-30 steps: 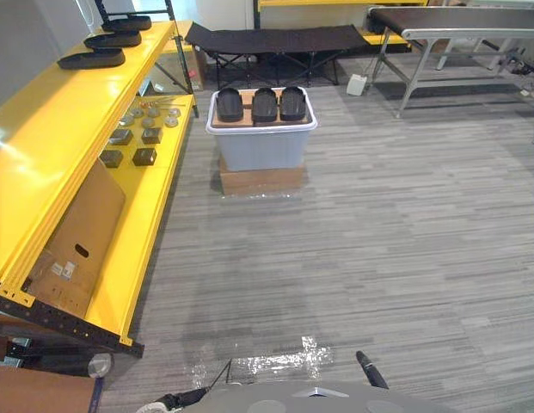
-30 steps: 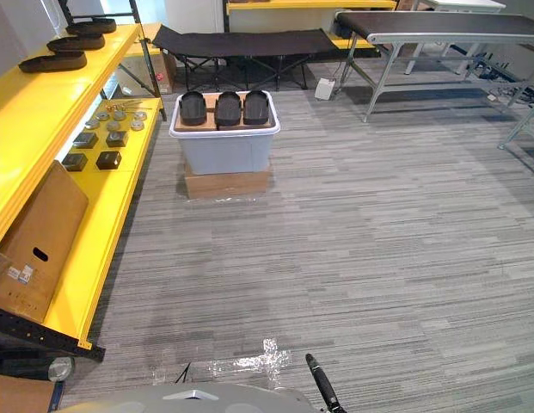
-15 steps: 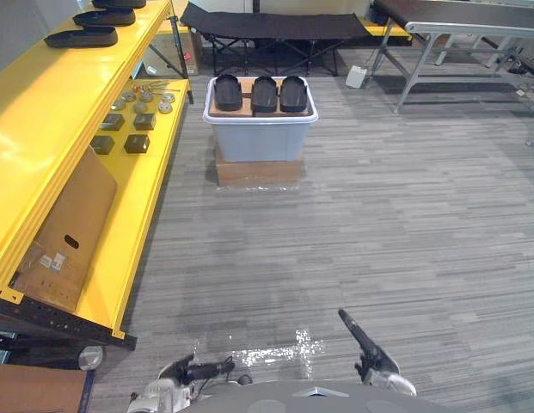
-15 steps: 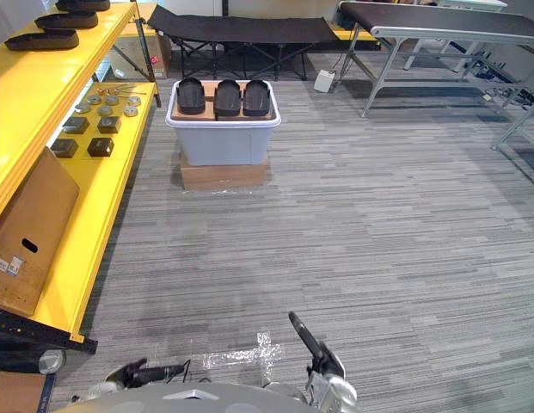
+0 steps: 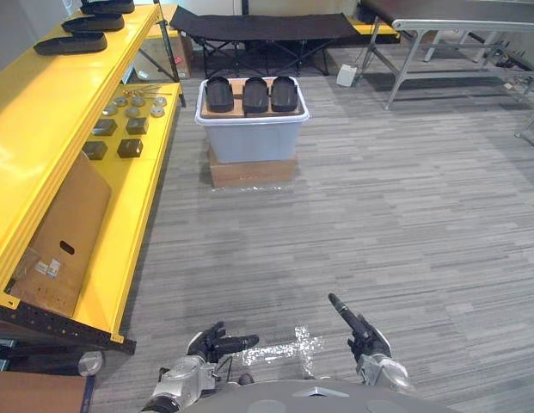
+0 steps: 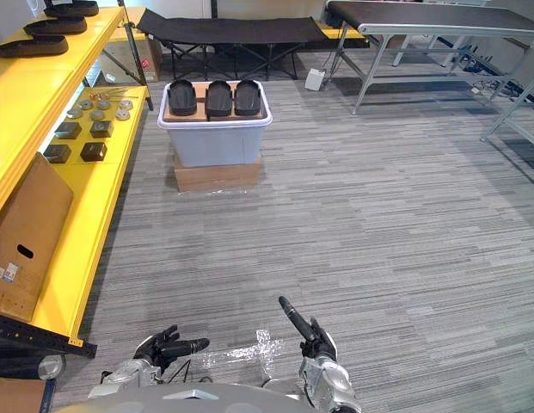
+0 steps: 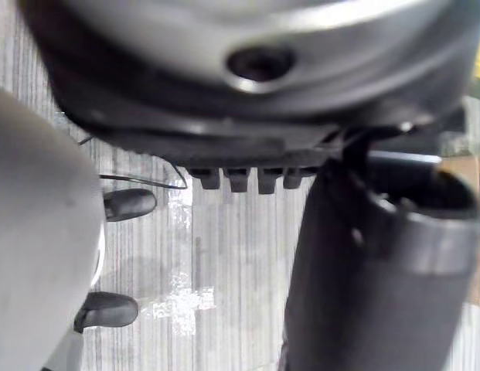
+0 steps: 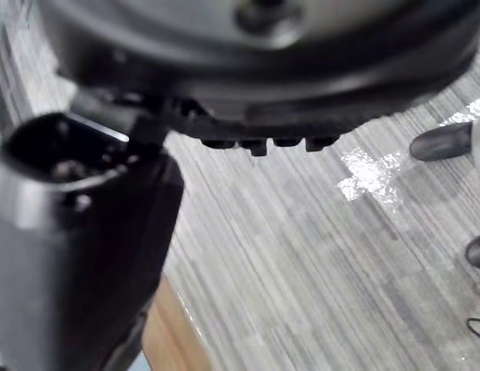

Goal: Walk over and take three plastic housings, then place them on the shelf

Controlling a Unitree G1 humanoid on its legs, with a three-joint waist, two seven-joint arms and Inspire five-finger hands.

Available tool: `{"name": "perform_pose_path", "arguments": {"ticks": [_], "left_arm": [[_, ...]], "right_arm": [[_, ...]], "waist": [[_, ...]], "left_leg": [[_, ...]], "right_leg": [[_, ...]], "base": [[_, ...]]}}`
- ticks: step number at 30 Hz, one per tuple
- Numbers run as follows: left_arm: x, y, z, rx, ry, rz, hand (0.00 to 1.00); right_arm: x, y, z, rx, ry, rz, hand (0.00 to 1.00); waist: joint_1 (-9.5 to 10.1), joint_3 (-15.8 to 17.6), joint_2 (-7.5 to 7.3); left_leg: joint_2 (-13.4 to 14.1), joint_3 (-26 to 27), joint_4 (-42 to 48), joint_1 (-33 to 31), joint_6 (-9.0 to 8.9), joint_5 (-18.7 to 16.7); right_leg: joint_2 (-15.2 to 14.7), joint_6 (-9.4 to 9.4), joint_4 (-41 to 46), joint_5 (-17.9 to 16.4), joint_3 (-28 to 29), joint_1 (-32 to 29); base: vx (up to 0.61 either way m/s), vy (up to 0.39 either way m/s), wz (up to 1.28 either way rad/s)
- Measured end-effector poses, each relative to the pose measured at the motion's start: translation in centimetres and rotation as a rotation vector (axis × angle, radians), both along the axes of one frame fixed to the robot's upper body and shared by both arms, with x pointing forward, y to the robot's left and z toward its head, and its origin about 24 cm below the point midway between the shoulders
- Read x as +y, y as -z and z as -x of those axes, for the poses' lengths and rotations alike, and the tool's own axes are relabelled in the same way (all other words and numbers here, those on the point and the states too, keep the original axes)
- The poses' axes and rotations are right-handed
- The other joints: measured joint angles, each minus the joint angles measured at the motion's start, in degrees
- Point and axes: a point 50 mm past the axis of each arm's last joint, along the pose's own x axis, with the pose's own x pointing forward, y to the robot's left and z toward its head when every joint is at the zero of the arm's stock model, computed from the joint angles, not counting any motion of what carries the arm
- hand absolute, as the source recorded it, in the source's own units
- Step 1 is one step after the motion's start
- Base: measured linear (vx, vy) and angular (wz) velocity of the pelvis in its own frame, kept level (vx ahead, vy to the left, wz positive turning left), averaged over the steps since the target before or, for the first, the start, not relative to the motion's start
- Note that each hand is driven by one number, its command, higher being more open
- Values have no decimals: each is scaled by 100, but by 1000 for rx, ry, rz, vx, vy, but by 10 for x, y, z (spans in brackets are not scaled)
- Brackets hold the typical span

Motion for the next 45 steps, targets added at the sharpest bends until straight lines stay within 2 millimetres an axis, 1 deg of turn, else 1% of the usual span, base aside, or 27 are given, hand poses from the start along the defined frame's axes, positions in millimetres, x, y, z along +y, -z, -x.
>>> {"name": "perform_pose_path", "arguments": {"ticks": [3,5,12,14,16,18,19,21,23,25,27,28,29,30,31,32,33,34,36,38,39,40,41,42,43,44,45], "left_arm": [[5,2,6,20,-53,1,100],[8,5,13,47,-71,-14,100],[14,4,20,3,-121,-31,100],[13,4,19,-15,-115,-21,100],[13,3,17,-28,-107,-17,100],[15,1,13,-42,-108,-24,100],[17,1,13,-42,-110,-30,100],[27,0,13,-42,-108,-54,100],[32,-1,14,-30,-130,-61,100],[33,0,15,-23,-169,-49,100],[33,1,18,-8,-215,-37,100],[33,1,18,-7,-224,-42,100],[32,1,18,-5,-249,-39,100],[31,2,19,1,-271,-34,100],[29,5,31,32,-368,-8,100],[30,6,40,47,-421,-7,100],[31,6,39,45,-456,-3,100],[31,5,36,27,-499,-1,100],[31,5,35,24,-545,8,100],[29,6,36,33,-556,14,100],[29,6,35,27,-553,11,100],[29,6,35,26,-554,10,100],[29,6,35,19,-556,10,100],[29,6,34,16,-557,11,100],[29,6,34,12,-557,9,100],[30,7,38,22,-560,2,100],[29,8,42,34,-562,1,100]], "right_arm": [[-2,2,6,9,49,-14,100],[-2,6,16,28,96,-48,100],[3,11,31,58,115,-88,100],[0,10,31,50,132,-91,100],[-3,10,34,51,156,-89,100],[-5,9,32,31,176,-109,100],[-5,8,29,9,178,-120,100],[-2,8,30,5,167,-131,100],[-1,9,35,7,152,-137,100],[2,11,41,29,120,-125,100],[2,12,50,76,19,-75,100],[1,13,53,93,-32,-53,100],[0,13,53,99,-49,-44,100],[-1,13,53,105,-51,-40,100],[-8,13,57,132,-75,-21,100],[-8,13,57,135,-84,-17,100],[-10,12,57,136,-82,-13,100],[-14,12,58,140,-89,-1,100],[-18,11,55,143,-91,21,100],[-19,12,53,146,-92,26,100],[-19,11,51,141,-100,33,100],[-19,11,51,140,-100,34,100],[-19,11,48,132,-96,39,100],[-19,10,47,127,-95,43,100],[-20,10,46,125,-92,51,100],[-22,10,46,128,-101,59,100],[-23,9,46,129,-106,64,100]], "waist": [[0,22,34],[0,42,40],[6,58,1],[9,84,-54],[-12,140,-102],[-2,197,-35],[-46,284,-3],[-22,381,-40],[-17,384,-106],[-3,391,-214],[4,371,-262],[13,371,-261],[13,374,-251],[8,380,-221],[26,287,-30],[31,230,53],[18,223,83],[50,219,118],[154,354,216],[163,390,221],[158,412,188],[161,415,183],[162,430,181],[162,442,191],[183,471,210],[201,478,261],[211,491,236]], "left_leg": [[7,32,-1,25,0,0],[7,47,-2,105,-21,-14],[-17,68,-4,183,-6,-32],[-67,42,-3,99,44,-103],[-131,101,-1,86,111,-172],[-80,108,3,128,227,-162],[-7,135,26,271,276,-128],[96,169,25,412,190,-239],[274,169,35,511,64,-327],[335,166,280,498,-106,-506],[365,127,609,522,-217,-813],[397,102,865,520,-318,-1062],[463,79,1233,476,-429,-1391],[537,71,1449,468,-505,-1567],[894,94,2059,440,-772,-2022],[1150,120,2993,136,-812,-2118],[1361,133,3827,-242,-783,-2078],[1778,43,5277,-968,-729,-1696],[1877,-48,5863,-1426,-813,-1731],[1620,180,4792,-1614,-769,-1748],[1348,278,3650,-1719,-750,-1635],[1299,274,3418,-1749,-729,-1573],[1166,182,2506,-1876,-725,-1157],[1121,65,2069,-1939,-741,-900],[1079,-168,1386,-1979,-814,-446],[1130,-330,1190,-1997,-810,-211],[1100,-355,1301,-1984,-755,87]], "right_leg": [[7,1,0,15,37,8],[7,1,-10,14,51,88],[-17,18,18,2,73,117],[-123,62,443,-249,46,-163],[-351,299,1239,-515,-4,-506],[-440,333,2227,-498,-5,-958],[-449,154,2392,-649,-50,-1105],[-414,165,2138,-632,-82,-1240],[-291,359,1537,-460,-80,-1479],[-285,341,1205,-197,-71,-1555],[-286,204,1202,-57,51,-1580],[-282,90,1296,-105,78,-1540],[-265,-118,1469,-242,54,-1472],[-222,-203,1549,-300,40,-1386],[53,-259,1532,-351,1,-1093],[183,-273,1521,-342,-53,-1022],[272,-351,1503,-392,-102,-981],[476,-438,1214,-396,-119,-677],[549,-565,902,-308,-107,-210],[417,-618,762,-256,-81,78],[285,-615,591,-256,-70,306],[258,-614,551,-256,-67,350],[186,-605,421,-258,-57,445],[163,-586,370,-267,-52,489],[137,-422,301,-367,-3,605],[139,-205,316,-617,79,714],[93,-120,340,-800,112,809]], "base": [[-41,-7,-6],[-40,-2,-2],[-44,9,-2],[-55,54,9],[32,80,18],[51,81,-1],[75,103,-4],[101,81,-5],[150,27,0],[187,-24,7],[247,-81,4],[290,-135,5],[301,-157,8],[429,-268,7],[395,-236,7],[396,-234,13],[350,-236,16],[353,-237,10],[434,-197,-13],[442,-67,-20],[353,14,-12],[288,35,-9],[214,44,-7],[354,131,-11],[395,213,-20],[405,250,-23],[348,244,-38]]}}
